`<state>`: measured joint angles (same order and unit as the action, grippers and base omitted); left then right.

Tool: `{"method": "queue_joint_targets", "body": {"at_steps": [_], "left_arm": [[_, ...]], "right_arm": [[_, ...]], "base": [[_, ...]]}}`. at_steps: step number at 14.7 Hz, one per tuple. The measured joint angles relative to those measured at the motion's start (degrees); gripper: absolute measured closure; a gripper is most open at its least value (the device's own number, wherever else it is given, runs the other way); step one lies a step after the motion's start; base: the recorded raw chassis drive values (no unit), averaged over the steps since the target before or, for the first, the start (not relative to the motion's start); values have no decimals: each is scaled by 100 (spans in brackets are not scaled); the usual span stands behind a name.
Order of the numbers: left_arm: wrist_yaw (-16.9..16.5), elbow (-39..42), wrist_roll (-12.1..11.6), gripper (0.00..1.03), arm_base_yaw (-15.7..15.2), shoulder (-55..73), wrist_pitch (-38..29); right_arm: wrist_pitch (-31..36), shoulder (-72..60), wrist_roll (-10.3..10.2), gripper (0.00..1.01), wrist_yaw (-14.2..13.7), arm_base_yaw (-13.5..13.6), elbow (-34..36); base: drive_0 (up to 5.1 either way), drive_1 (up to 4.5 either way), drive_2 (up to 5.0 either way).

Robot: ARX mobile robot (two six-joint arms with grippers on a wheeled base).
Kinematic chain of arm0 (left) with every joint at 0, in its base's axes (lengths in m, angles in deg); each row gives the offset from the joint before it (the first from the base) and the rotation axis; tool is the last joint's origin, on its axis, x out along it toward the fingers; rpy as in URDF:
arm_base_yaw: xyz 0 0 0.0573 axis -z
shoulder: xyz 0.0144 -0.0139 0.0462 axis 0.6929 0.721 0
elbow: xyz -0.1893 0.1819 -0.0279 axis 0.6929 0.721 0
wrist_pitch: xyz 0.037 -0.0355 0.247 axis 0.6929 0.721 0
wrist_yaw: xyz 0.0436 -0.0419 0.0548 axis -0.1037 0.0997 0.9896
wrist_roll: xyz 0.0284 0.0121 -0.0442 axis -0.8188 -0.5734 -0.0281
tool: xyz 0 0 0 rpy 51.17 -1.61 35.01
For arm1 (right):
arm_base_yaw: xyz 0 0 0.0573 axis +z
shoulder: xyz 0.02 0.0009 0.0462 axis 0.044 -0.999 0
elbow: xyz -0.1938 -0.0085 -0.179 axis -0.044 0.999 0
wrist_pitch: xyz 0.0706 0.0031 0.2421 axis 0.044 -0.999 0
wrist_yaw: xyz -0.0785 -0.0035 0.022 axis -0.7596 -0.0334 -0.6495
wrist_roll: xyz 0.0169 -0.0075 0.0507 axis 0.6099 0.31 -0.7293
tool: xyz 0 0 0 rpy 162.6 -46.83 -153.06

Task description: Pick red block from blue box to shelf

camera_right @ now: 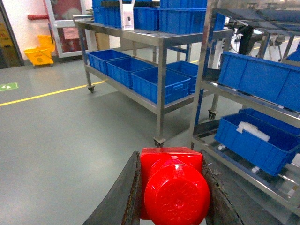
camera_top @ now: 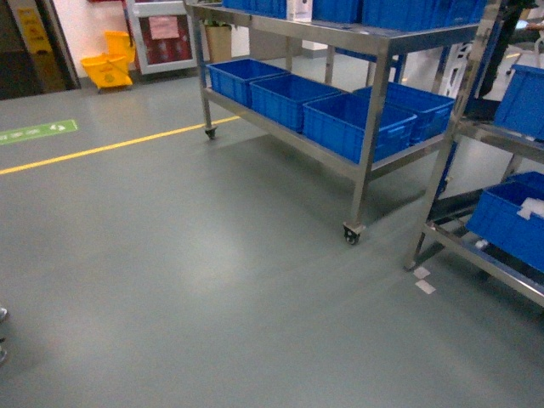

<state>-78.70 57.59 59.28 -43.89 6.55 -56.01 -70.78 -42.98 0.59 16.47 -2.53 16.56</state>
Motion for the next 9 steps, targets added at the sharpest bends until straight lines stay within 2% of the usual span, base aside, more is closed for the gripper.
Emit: {"method": "queue_joint_targets", "body": {"at_steps": [9], "left_arm": [[0, 0, 0, 5, 0, 0, 0]], "right_arm": [[0, 0, 0, 74, 0, 0, 0]], "base": [[-154, -154, -154]]}}
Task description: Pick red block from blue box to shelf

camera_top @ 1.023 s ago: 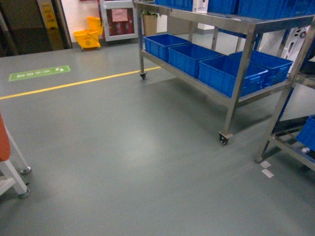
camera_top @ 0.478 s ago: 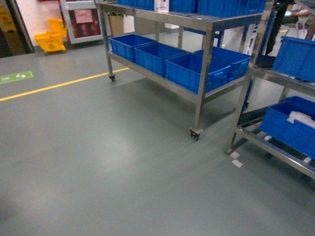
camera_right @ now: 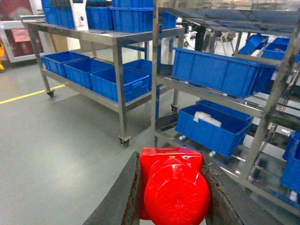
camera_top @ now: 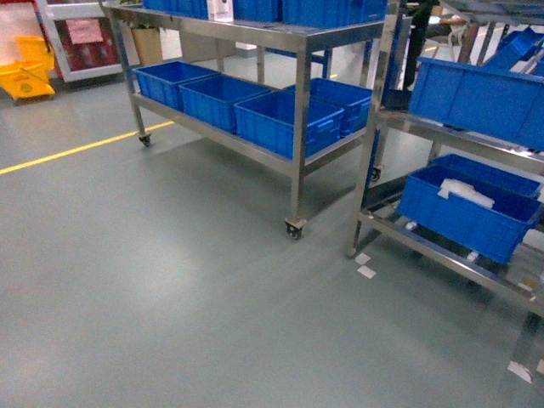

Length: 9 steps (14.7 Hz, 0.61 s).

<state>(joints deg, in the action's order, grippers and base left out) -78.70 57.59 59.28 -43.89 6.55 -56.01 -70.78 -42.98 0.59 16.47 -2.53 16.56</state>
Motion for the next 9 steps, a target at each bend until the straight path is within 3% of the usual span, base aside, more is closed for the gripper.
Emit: {"method": "queue_joint_targets", "body": {"at_steps": [9], "left_arm": [[0, 0, 0, 5, 4, 0, 0]], "right_arm": [[0, 0, 0, 74, 0, 0, 0]], "base": [[-147, -147, -147]]}}
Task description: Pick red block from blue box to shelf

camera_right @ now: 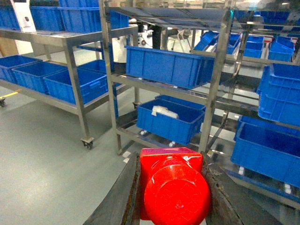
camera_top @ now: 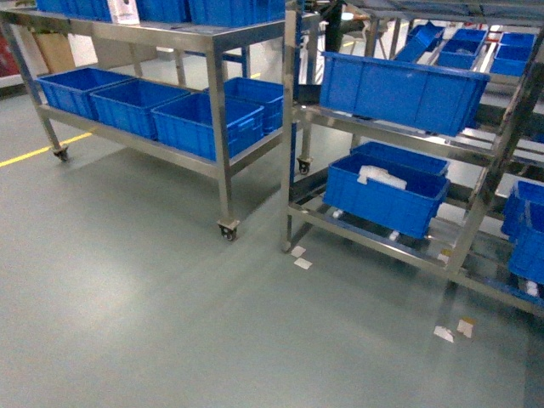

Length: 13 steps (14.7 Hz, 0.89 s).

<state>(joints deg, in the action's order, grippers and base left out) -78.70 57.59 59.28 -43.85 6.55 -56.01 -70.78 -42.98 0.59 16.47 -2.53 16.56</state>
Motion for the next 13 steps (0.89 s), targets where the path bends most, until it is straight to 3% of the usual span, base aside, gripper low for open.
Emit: {"method": "queue_joint_targets", "body": {"at_steps": [13], "left_arm": [[2, 0, 0, 5, 0, 0, 0]], "right_arm": [[0, 0, 0, 74, 0, 0, 0]], "base": [[-150, -150, -150]]}}
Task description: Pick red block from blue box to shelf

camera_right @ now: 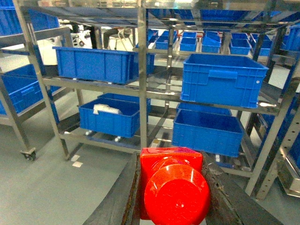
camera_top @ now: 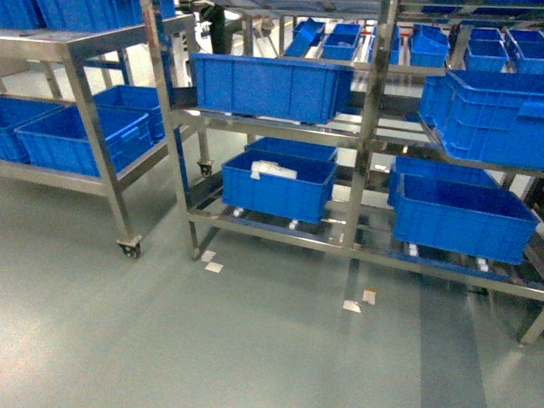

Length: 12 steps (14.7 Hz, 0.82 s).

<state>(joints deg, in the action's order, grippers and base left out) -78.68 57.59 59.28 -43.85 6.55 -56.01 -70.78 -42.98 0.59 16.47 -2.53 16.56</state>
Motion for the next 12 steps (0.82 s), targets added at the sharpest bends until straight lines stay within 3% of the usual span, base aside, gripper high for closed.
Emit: {"method": "queue_joint_targets", "body": {"at_steps": [12], "left_arm": [[-2, 0, 0, 5, 0, 0, 0]], "right_arm": [[0, 0, 0, 74, 0, 0, 0]], "base": [[-148, -148, -148]]}}
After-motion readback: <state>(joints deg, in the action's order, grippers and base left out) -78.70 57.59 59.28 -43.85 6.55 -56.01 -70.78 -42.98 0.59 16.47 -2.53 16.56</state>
